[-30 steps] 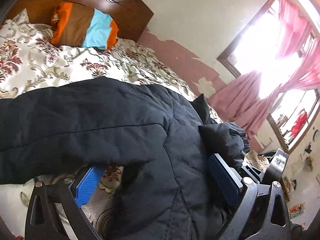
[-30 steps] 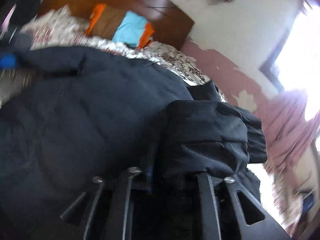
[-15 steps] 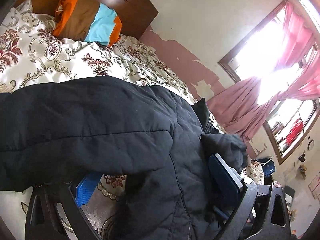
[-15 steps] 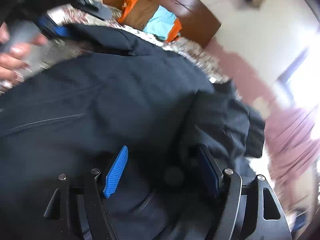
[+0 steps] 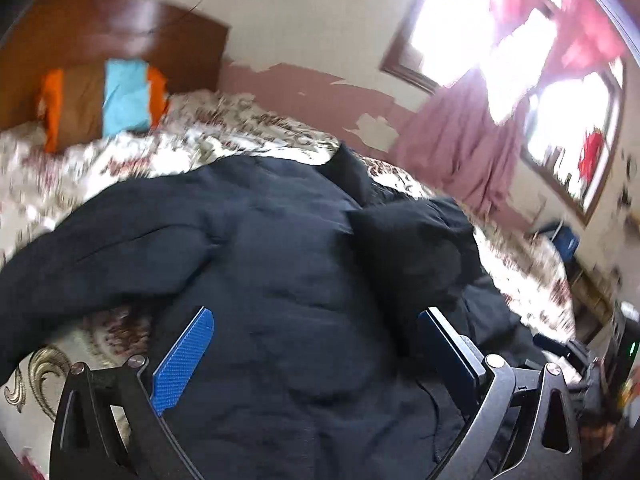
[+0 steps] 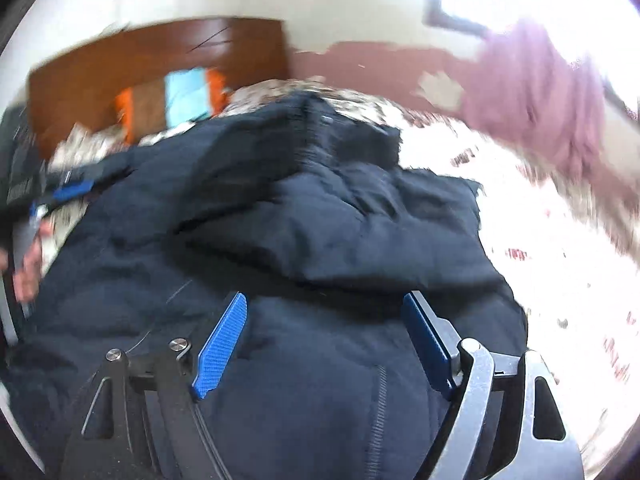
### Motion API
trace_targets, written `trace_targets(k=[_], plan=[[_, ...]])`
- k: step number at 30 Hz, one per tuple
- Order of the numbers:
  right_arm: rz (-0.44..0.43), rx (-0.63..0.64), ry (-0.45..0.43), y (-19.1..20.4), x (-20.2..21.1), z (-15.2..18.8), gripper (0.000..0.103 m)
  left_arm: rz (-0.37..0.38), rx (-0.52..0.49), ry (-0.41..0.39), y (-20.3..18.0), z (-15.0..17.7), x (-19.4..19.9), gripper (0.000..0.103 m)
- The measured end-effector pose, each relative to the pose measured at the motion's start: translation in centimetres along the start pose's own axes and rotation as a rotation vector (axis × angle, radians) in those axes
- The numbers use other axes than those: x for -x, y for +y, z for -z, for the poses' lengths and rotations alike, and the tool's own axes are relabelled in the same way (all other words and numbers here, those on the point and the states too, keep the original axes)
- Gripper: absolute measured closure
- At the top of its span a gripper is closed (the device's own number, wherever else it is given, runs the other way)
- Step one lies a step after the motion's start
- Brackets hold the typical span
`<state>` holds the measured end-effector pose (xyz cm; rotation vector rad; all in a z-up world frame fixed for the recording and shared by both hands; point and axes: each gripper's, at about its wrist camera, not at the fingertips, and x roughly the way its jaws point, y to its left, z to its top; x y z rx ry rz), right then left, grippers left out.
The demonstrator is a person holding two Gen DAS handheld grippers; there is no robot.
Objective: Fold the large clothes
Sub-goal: 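Fold the held sleeve across the jacket front with the right tool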
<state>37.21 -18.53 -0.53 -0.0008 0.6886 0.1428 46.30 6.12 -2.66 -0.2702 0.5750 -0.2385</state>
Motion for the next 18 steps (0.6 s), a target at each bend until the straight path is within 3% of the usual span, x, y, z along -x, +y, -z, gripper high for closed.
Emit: trace_targets(k=[4, 7, 9, 14, 16, 18], plan=[[-0.018, -0.127, -0.023, -2.8, -0.4, 1.4, 0.027, -0.047, -0.201, 0.016, -6.7, -0.3, -2.0, 0.000], [-0.010, -0.190, -0.079, -4.2, 0.1, 2.6, 0.027, -0.160, -0.344, 0.095, -11.8, -0.5, -5.5, 0.000], [0.000, -0.238, -0.112, -5.0, 0.1, 3.5, 0.027, -0.189, -0.402, 0.131, -13.9, -0.5, -7.3, 0.001], [-0.032, -0.340, -0.126, -7.8, -0.7, 3.4, 0.026, -0.250, -0.507, 0.118, -17.1, -0.8, -10.0, 0.001], [-0.040, -0.349, -0.132, -7.9, -1.0, 3.3, 0.026, -0.299, -0.526, 0.108, -17.6, -1.4, -11.0, 0.010], [-0.034, -0.343, -0.136, -7.6, -0.8, 3.1, 0.026, -0.299, -0.516, 0.096, -17.5, -1.9, -11.3, 0.049]])
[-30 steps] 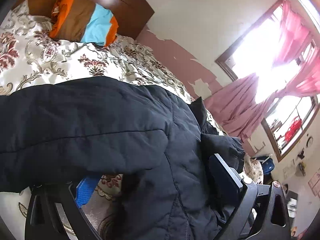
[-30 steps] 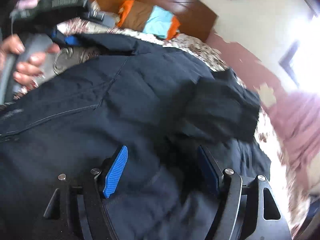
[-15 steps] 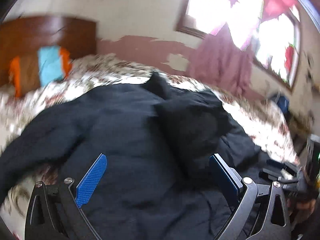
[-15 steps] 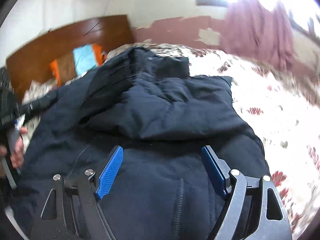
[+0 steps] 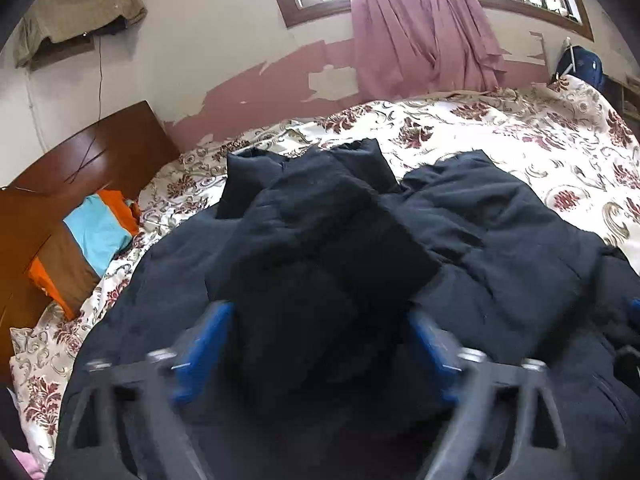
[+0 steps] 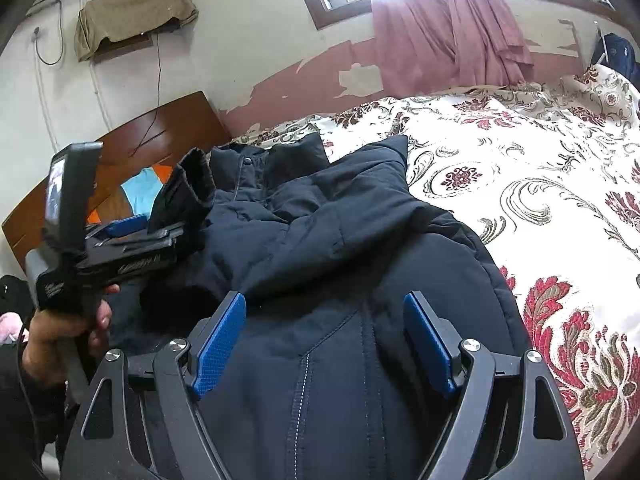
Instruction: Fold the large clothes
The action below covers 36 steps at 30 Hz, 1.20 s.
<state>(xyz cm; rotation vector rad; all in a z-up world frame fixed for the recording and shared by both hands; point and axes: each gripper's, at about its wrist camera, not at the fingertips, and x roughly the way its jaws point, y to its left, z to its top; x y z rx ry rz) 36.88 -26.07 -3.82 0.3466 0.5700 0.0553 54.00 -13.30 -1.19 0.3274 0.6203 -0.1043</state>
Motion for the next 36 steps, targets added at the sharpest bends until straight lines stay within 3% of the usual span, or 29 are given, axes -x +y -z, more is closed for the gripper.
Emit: trace_targets(k=[3, 5, 8, 15, 20, 23, 25, 26, 30, 33, 36], plan=[[0.007, 0.007, -0.009, 0.2, 0.0, 0.0, 0.026, 0.007, 0.107, -0.040, 2.0, 0.0, 0.5, 0.075], [0.008, 0.018, -0.016, 0.6, 0.4, 0.0, 0.026, 0.048, 0.201, -0.098, 4.3, 0.5, 1.5, 0.077], [-0.016, 0.079, 0.014, 2.1, 0.1, -0.6, 0.026, 0.039, 0.297, -0.155, 7.7, 1.7, 2.8, 0.079], [-0.060, 0.199, 0.116, 6.8, -5.1, -5.5, 0.026, 0.062, 0.457, -0.020, 13.9, 5.5, 0.9, 0.078], [-0.084, 0.270, 0.183, 10.8, -11.5, -7.7, 0.031, 0.134, 0.550, 0.052, 15.7, 8.5, -0.5, 0.075], [-0.064, 0.321, 0.241, 12.6, -15.3, -7.3, 0.037, 0.179, 0.590, 0.055, 16.8, 10.0, -0.3, 0.068], [-0.034, 0.344, 0.276, 13.4, -17.7, -6.5, 0.037, 0.220, 0.606, 0.035, 17.7, 11.0, 0.1, 0.067], [-0.023, 0.349, 0.287, 13.7, -18.2, -6.2, 0.037, 0.246, 0.617, 0.028, 18.3, 11.6, 0.4, 0.062], [0.027, 0.363, 0.307, 14.4, -20.6, -5.2, 0.036, 0.247, 0.697, -0.037, 20.9, 14.0, 2.6, 0.019], [0.038, 0.353, 0.310, 14.4, -21.0, -4.7, 0.029, 0.248, 0.786, -0.105, 23.2, 16.0, 4.7, 0.016], [0.032, 0.327, 0.301, 14.1, -20.4, -4.9, 0.026, 0.196, 0.893, -0.136, 25.8, 18.5, 6.8, 0.013]])
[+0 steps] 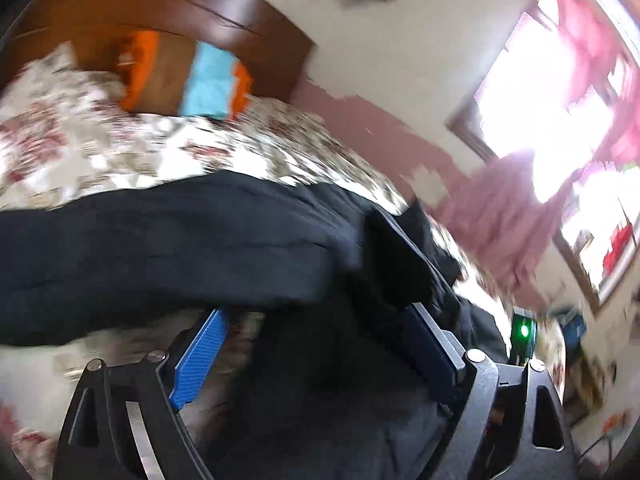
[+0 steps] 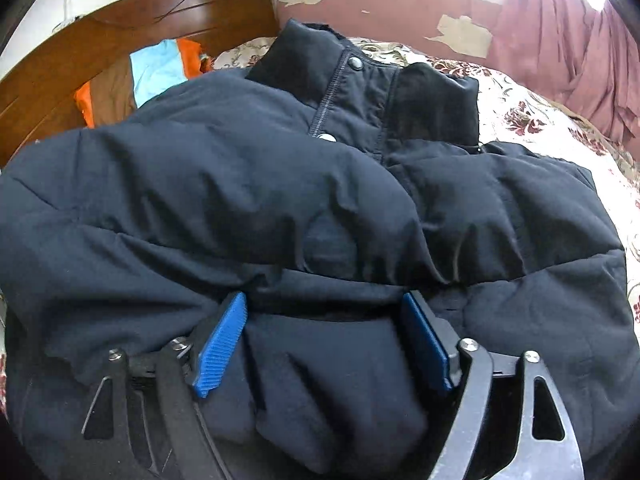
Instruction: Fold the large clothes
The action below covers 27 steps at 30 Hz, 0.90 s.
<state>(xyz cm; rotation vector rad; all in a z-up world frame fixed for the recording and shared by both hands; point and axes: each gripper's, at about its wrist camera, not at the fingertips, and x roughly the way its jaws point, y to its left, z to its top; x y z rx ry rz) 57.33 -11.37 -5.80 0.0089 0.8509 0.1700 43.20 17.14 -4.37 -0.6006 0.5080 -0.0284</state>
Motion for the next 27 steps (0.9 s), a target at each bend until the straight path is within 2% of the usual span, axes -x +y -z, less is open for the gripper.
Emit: trace_targets(k=[1, 3, 6, 9, 12, 16, 21, 25, 27], plan=[[0.006, -0.008, -0.007, 0.0, 0.6, 0.0, 0.026, -0.015, 0.035, -0.026, 1.1, -0.1, 1.2, 0.013], [0.016, -0.019, -0.036, 0.4, 2.1, -0.1, 0.026, -0.056, 0.102, -0.076, 3.1, -0.1, 3.2, 0.005], [-0.024, -0.029, -0.130, 2.3, 5.0, -0.7, 0.025, -0.099, 0.222, -0.140, 6.9, 0.4, 6.2, 0.002], [-0.062, 0.005, -0.176, 5.7, 7.1, -1.3, 0.024, -0.115, 0.345, -0.146, 10.4, 0.5, 7.6, 0.002], [-0.086, 0.090, -0.192, 10.2, 7.9, -1.7, 0.024, -0.088, 0.473, -0.131, 13.7, 0.3, 7.9, 0.002], [-0.038, 0.150, -0.226, 14.8, 8.1, -2.5, 0.024, -0.057, 0.665, -0.123, 17.9, 1.2, 8.2, 0.002], [0.062, 0.111, -0.190, 16.5, 6.7, -4.3, 0.024, -0.052, 0.810, -0.106, 21.9, 1.7, 7.8, 0.002], [0.084, 0.086, -0.146, 16.7, 4.8, -4.4, 0.024, -0.049, 0.925, -0.078, 24.7, 2.2, 6.8, 0.003], [0.088, 0.088, -0.128, 17.1, 3.7, -4.2, 0.024, -0.035, 0.960, -0.095, 25.4, 2.4, 6.8, 0.004]])
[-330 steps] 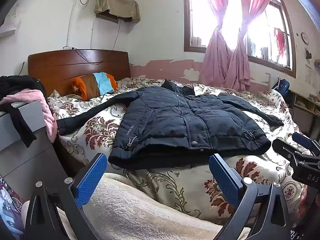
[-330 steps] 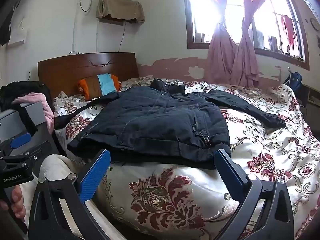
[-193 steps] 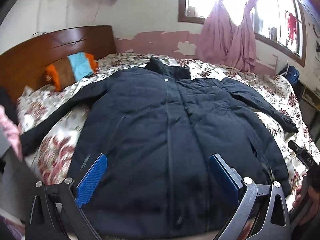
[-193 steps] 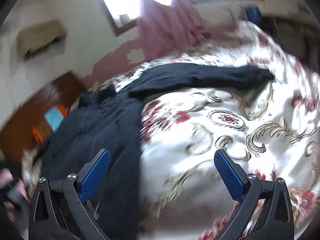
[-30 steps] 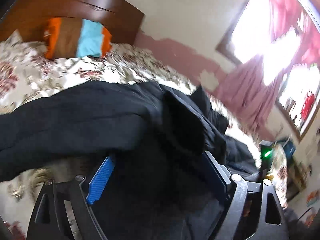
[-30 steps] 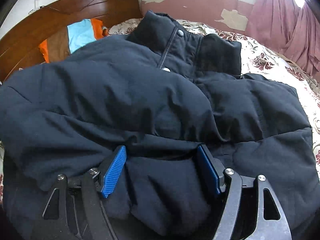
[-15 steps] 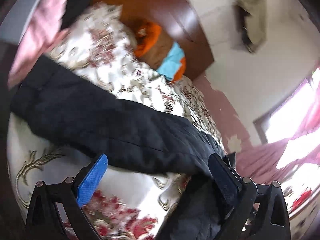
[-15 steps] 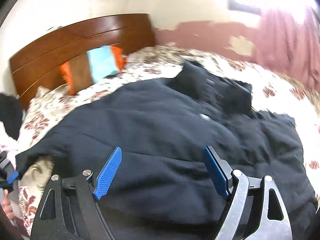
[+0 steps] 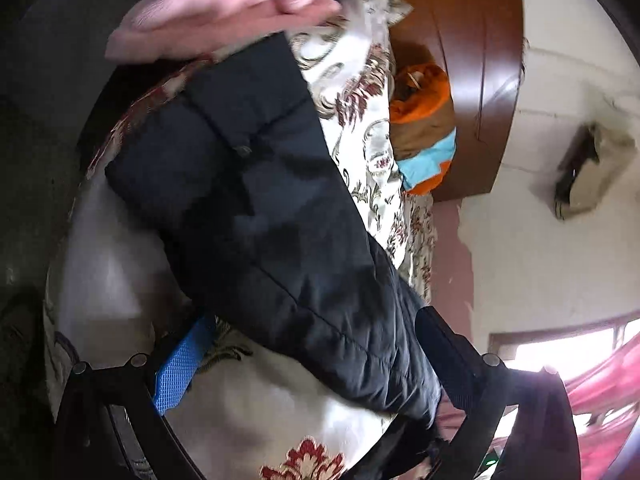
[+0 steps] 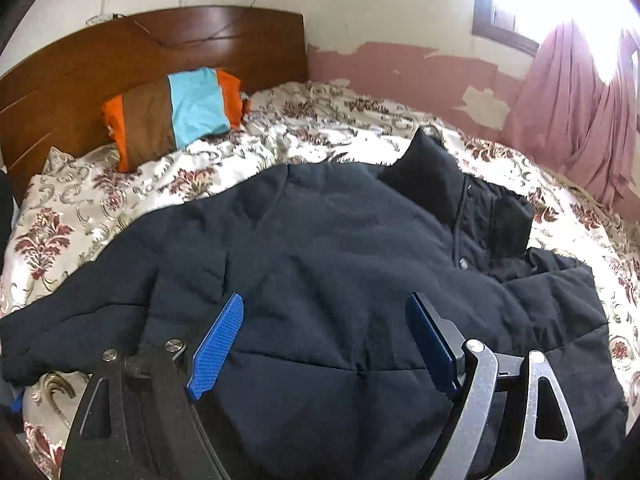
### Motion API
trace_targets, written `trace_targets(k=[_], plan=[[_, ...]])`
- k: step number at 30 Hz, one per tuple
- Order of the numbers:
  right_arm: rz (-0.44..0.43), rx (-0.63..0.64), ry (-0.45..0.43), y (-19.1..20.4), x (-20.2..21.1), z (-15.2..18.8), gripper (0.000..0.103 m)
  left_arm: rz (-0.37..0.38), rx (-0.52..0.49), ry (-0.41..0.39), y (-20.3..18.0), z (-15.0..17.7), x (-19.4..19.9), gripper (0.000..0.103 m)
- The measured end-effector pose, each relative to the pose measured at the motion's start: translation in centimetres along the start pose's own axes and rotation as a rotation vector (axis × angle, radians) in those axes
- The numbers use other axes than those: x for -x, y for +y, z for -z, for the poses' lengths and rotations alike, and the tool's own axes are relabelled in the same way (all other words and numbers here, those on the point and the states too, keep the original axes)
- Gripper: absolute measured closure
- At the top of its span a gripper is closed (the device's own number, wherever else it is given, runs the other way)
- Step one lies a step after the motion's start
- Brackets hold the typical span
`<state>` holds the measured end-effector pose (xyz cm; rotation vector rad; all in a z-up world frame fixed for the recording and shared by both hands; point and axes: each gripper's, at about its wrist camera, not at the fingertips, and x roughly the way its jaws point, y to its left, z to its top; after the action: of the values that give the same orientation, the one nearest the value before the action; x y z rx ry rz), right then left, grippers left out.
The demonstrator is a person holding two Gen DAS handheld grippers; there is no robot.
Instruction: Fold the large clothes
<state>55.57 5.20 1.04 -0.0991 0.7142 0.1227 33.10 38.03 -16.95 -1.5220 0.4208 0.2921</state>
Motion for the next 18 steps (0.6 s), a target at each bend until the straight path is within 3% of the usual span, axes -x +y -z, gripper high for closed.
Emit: trace_targets(k=[1, 4, 6, 7, 9, 11, 15, 18], plan=[[0.004, 0.002, 0.012, 0.3, -0.6, 0.2, 0.024, 0.003, 0.008, -0.013, 0.1, -0.1, 0.1, 0.006], [0.021, 0.004, 0.008, 0.9, -1.7, 1.0, 0.022, -0.021, 0.000, -0.062, -0.1, -0.4, -0.1, 0.026], [0.045, 0.014, -0.022, 1.4, -2.0, 1.5, 0.017, -0.032, -0.007, -0.092, -0.4, -0.6, -0.1, 0.050], [0.058, 0.020, -0.035, 1.5, -2.1, 1.8, 0.016, -0.031, -0.012, -0.106, -0.6, -0.7, -0.1, 0.056], [0.067, 0.023, -0.050, 1.8, -2.3, 2.1, 0.014, -0.024, -0.052, -0.130, -1.4, -1.0, 0.1, 0.089], [0.064, 0.018, -0.063, 1.9, -2.3, 2.3, 0.013, 0.004, -0.120, -0.130, -3.0, -1.6, 0.1, 0.093], [0.028, -0.005, -0.068, 1.3, -2.1, 2.3, 0.013, 0.086, -0.293, -0.222, -6.9, -1.8, 1.4, 0.095], [-0.048, -0.043, -0.117, 0.1, -0.3, 2.3, 0.013, 0.161, -0.451, -0.284, -10.3, -1.0, 2.9, 0.095]])
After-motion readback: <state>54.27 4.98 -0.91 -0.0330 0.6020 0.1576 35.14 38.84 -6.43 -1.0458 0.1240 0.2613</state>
